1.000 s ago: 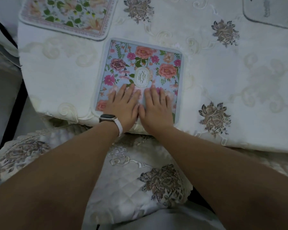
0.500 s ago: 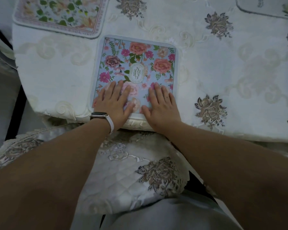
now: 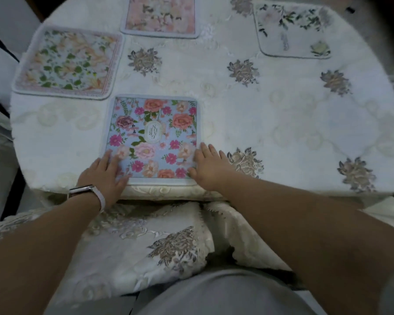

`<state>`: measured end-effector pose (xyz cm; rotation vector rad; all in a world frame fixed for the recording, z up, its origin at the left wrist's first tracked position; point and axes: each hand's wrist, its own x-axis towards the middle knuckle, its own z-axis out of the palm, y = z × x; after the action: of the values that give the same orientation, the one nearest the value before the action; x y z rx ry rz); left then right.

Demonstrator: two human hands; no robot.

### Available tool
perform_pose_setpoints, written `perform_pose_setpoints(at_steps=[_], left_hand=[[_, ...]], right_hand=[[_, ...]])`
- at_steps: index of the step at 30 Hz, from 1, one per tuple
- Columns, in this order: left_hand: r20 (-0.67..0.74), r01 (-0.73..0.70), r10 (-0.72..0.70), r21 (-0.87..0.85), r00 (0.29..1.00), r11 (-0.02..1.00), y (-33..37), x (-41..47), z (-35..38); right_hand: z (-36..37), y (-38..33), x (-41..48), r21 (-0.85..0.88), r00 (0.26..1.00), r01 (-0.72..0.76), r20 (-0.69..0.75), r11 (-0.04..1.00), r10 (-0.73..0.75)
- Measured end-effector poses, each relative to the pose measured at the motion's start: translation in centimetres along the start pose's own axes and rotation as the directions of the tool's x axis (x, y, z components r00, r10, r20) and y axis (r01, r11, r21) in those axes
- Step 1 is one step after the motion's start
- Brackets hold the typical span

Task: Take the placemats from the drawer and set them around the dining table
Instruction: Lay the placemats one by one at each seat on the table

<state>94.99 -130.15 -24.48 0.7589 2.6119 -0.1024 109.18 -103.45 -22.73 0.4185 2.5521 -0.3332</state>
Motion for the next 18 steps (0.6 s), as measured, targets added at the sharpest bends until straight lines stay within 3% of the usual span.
perform_pose_setpoints(at_steps=[8,13,18], left_hand=[[-0.066,0.056,-0.063,-0.098,0.996,0.994,9.2,-1.5,-1.1],[-0.126,-0.026,0.0,-0.204,0.992,0.979,16.8,-0.6,-1.0],[-0.143,-0.123,0.106,-0.113,0.984,0.986,24.1,-1.6,-1.4]], right_hand=[[-1.2,7.2,-3.0,0.062,0.997,-0.008,-0.077,0.998,0.013],[-1.6,15.1,-5.7,0.136,0.991,-0.07,-0.1,0.988,0.084],[-1.3,22.8,-8.9,0.119,0.975,-0.04,-0.213,0.992,0.065]])
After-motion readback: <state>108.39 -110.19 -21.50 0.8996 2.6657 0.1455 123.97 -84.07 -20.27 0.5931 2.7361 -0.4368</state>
